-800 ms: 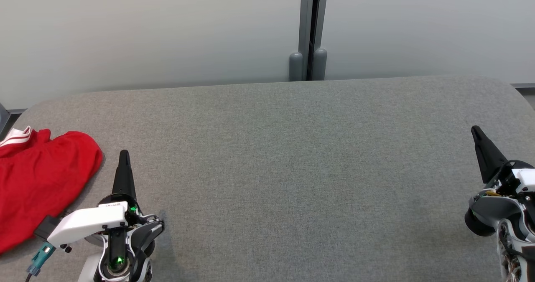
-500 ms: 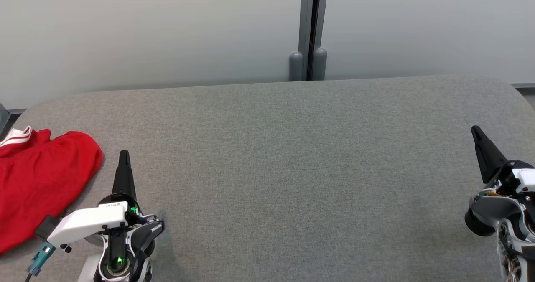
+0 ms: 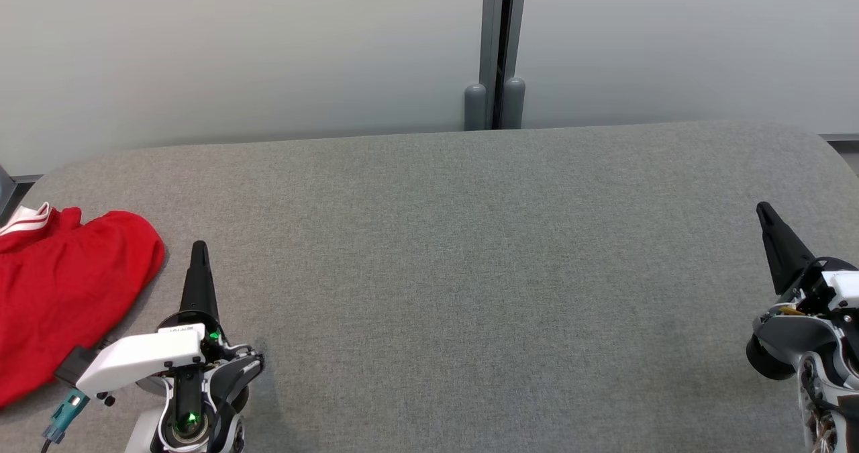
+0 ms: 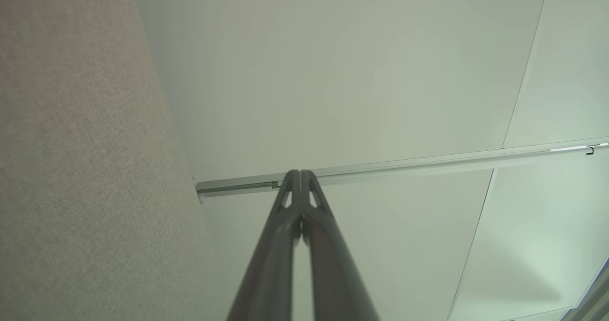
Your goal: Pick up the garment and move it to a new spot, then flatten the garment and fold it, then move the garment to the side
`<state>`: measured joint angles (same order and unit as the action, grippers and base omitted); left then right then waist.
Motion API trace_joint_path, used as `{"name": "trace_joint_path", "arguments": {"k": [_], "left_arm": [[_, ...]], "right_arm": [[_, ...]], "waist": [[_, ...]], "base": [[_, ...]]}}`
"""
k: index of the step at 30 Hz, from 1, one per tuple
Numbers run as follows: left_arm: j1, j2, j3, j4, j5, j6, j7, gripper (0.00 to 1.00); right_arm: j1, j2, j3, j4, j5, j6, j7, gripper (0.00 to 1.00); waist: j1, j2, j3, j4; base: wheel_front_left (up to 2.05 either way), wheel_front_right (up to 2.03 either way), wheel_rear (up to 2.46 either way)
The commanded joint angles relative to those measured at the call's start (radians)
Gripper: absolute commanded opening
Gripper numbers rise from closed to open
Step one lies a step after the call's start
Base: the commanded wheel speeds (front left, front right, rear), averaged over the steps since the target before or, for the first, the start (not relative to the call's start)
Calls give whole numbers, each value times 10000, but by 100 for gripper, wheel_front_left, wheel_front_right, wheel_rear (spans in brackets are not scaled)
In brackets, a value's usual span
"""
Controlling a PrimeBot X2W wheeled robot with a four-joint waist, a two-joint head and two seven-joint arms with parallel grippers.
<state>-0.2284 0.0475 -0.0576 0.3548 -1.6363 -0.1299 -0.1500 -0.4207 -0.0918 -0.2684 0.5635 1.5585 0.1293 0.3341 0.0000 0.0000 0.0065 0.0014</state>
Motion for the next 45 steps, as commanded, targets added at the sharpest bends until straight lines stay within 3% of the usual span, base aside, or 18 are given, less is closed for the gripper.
{"name": "trace_joint_path", "arguments": {"k": [1, 18, 19, 30, 45], "left_arm": [[-67, 25, 14, -29, -52, -42, 2, 0], [31, -9, -7, 65, 5, 4, -1, 0], [126, -24, -14, 137, 7, 4, -1, 100], [-47, 92, 31, -111, 574, 2, -170, 100], [-185, 311, 7, -1267, 4400, -1, -369, 100]], "right_arm": [[32, -39, 13, -3, 39, 27, -10, 0], [55, 30, -6, 33, -5, 0, -11, 0], [174, 74, -13, 71, -6, -2, -15, 100], [491, -1, 399, -612, -619, 3, -898, 100], [761, -339, 885, -2180, -4037, 9, -1951, 100]], "waist": [[0, 0, 0, 0], [0, 0, 0, 0], [0, 0, 1, -1], [0, 0, -3, -1], [0, 0, -35, -4]], "base": [[0, 0, 0], [0, 0, 0], [0, 0, 0], [0, 0, 0], [0, 0, 0]]}}
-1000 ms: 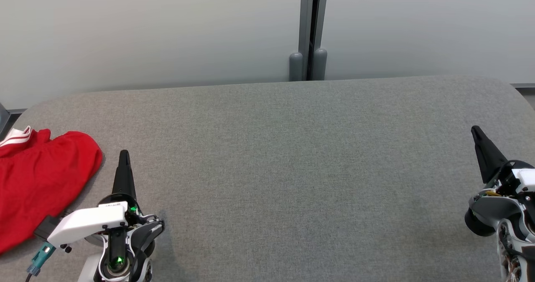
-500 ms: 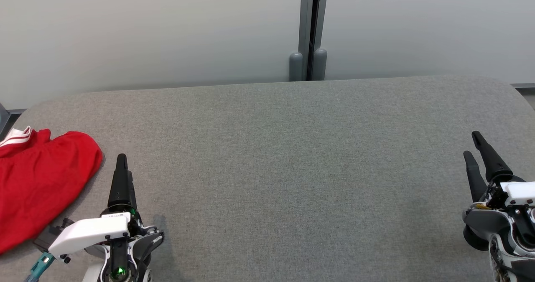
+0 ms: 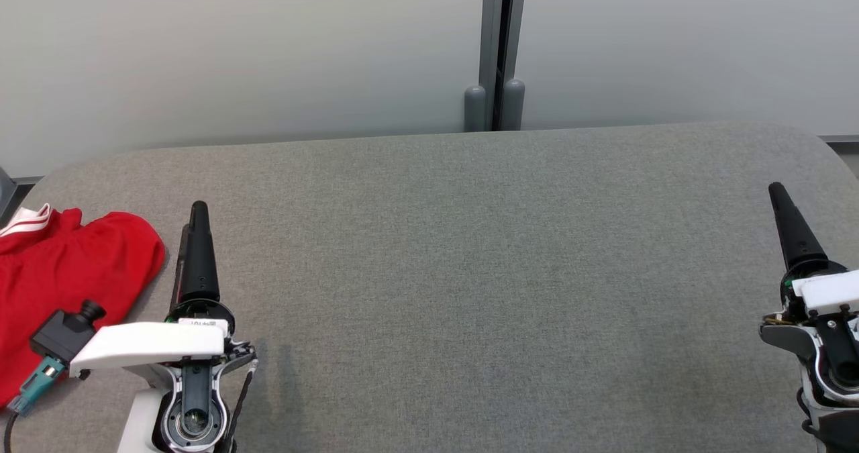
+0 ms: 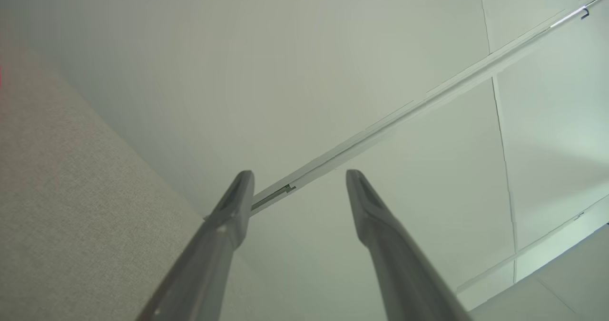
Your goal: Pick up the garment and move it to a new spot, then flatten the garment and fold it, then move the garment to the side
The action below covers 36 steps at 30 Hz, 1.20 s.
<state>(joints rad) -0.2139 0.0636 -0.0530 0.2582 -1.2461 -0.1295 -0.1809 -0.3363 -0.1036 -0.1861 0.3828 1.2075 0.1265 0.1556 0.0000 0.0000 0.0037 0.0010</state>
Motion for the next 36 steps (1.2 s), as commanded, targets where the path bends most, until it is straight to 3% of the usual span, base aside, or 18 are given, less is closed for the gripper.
{"name": "trace_joint_path", "arguments": {"k": [1, 17, 36], "left_arm": [[-327, 178, -65, -374, 738, -5, -69, 100], [256, 475, -189, -709, 3610, 196, -239, 100], [709, 889, -497, -82, 6168, 309, -255, 100]], "right_arm": [[-49, -236, 101, -459, -788, 38, -231, 100], [595, -397, 906, -1224, -3974, 44, -1108, 100], [1330, -287, 1389, -1178, -6523, 51, -2045, 100]], "waist": [[0, 0, -12, 0], [0, 0, -124, -41], [0, 0, -249, -44]], "base": [[0, 0, 0], [0, 0, 0], [0, 0, 0]]}}
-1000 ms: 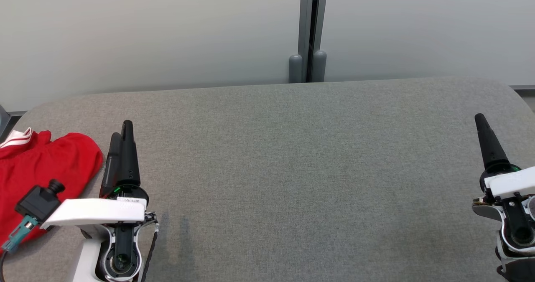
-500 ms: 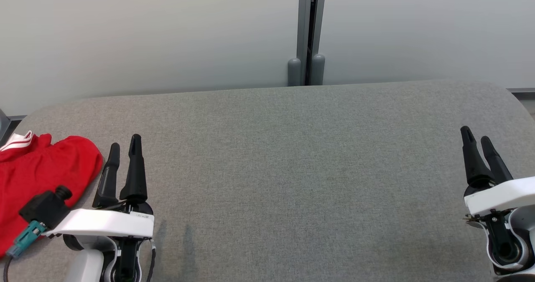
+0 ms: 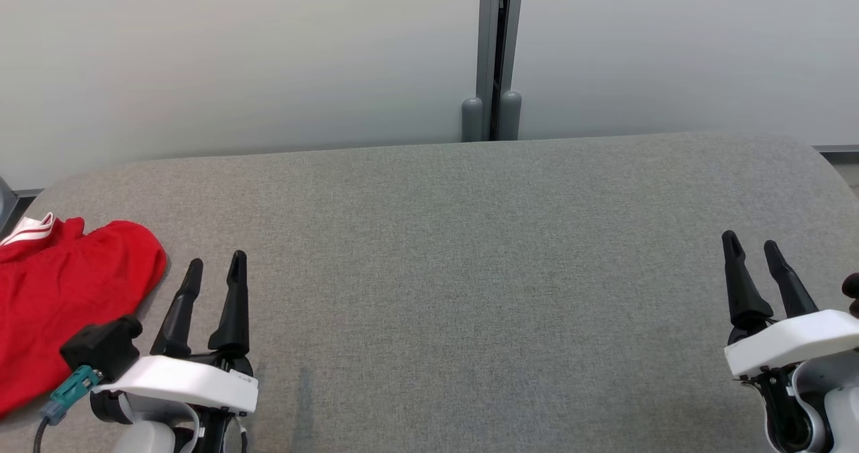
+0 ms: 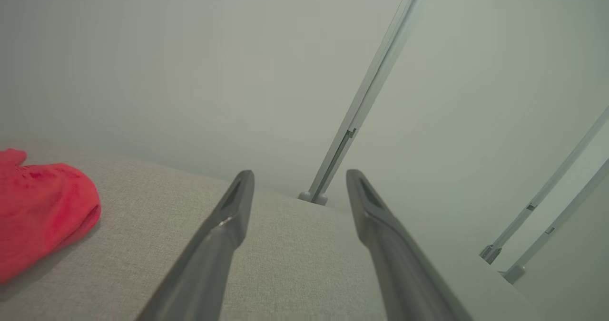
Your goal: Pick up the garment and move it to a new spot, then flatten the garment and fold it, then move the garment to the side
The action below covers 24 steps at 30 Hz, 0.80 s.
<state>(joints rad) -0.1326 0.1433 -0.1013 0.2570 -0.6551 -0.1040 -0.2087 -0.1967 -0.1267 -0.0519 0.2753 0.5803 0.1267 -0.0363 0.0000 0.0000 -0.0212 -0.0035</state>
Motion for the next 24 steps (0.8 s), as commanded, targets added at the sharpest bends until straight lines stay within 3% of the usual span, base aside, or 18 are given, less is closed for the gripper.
{"name": "trace_joint_path", "arguments": {"k": [1, 24], "left_arm": [[-100, 113, -23, -55, 378, 65, 19, 100], [289, 374, -142, 458, 2494, 410, 216, 100]], "right_arm": [[-37, -45, 72, -84, -375, 49, -170, 100], [492, 176, 396, 342, -2897, 52, -1100, 100]], "waist": [[0, 0, -2, 1], [0, 0, -20, -55]], "base": [[0, 0, 0], [0, 0, 0]]}}
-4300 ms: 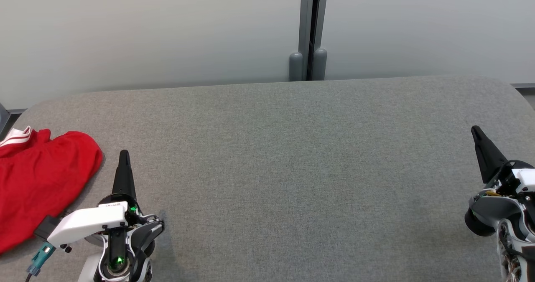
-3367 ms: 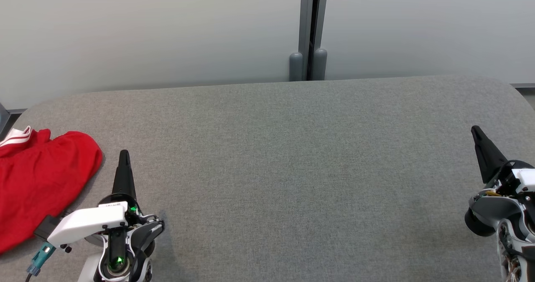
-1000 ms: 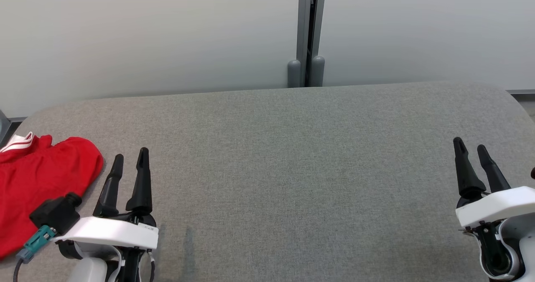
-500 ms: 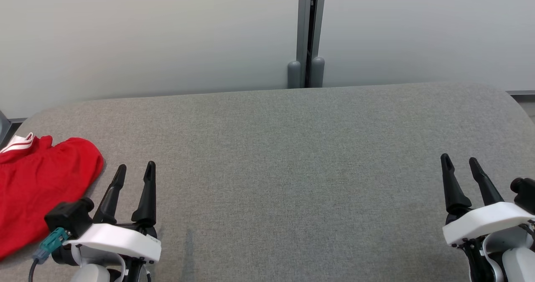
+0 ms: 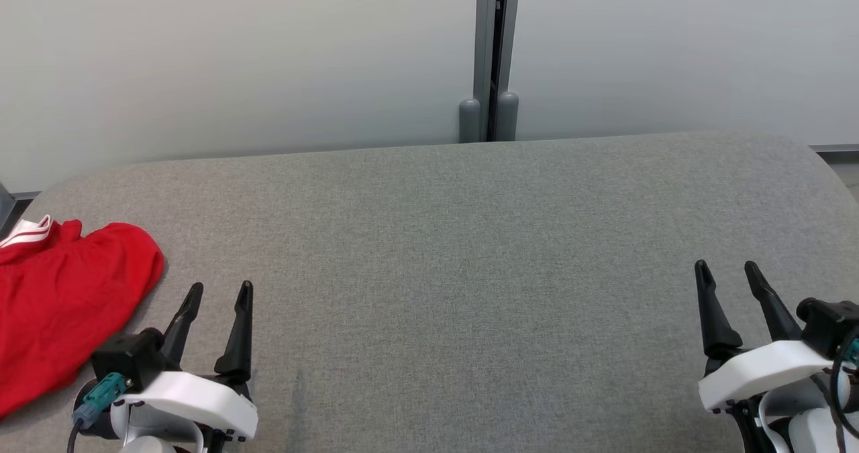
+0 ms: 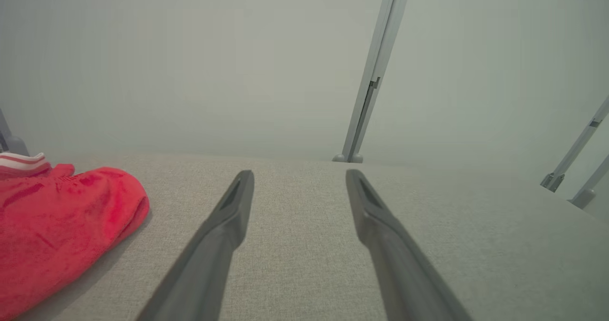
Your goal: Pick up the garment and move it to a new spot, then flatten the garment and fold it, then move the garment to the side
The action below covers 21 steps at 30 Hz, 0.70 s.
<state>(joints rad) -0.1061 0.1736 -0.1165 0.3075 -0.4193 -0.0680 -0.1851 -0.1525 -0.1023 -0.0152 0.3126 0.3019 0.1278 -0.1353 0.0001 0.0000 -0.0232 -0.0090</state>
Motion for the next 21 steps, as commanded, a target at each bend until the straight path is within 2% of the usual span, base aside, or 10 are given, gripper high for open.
{"name": "trace_joint_path", "arguments": {"k": [1, 12, 21], "left_arm": [[44, 87, 9, -28, 202, 59, 7, 100], [208, 153, 104, 102, 800, 175, 192, 100], [332, 128, 350, -71, 1083, 386, 92, 100]], "right_arm": [[73, -58, 35, -32, -216, 41, -148, 100], [283, 91, 86, -72, -1095, 43, -459, 100], [456, 203, 16, -276, -1357, 46, -686, 100]], "waist": [[0, 0, -3, -1], [0, 0, -37, -15], [-1, 0, -45, -20]], "base": [[0, 0, 0], [0, 0, 0], [0, 0, 0]]}}
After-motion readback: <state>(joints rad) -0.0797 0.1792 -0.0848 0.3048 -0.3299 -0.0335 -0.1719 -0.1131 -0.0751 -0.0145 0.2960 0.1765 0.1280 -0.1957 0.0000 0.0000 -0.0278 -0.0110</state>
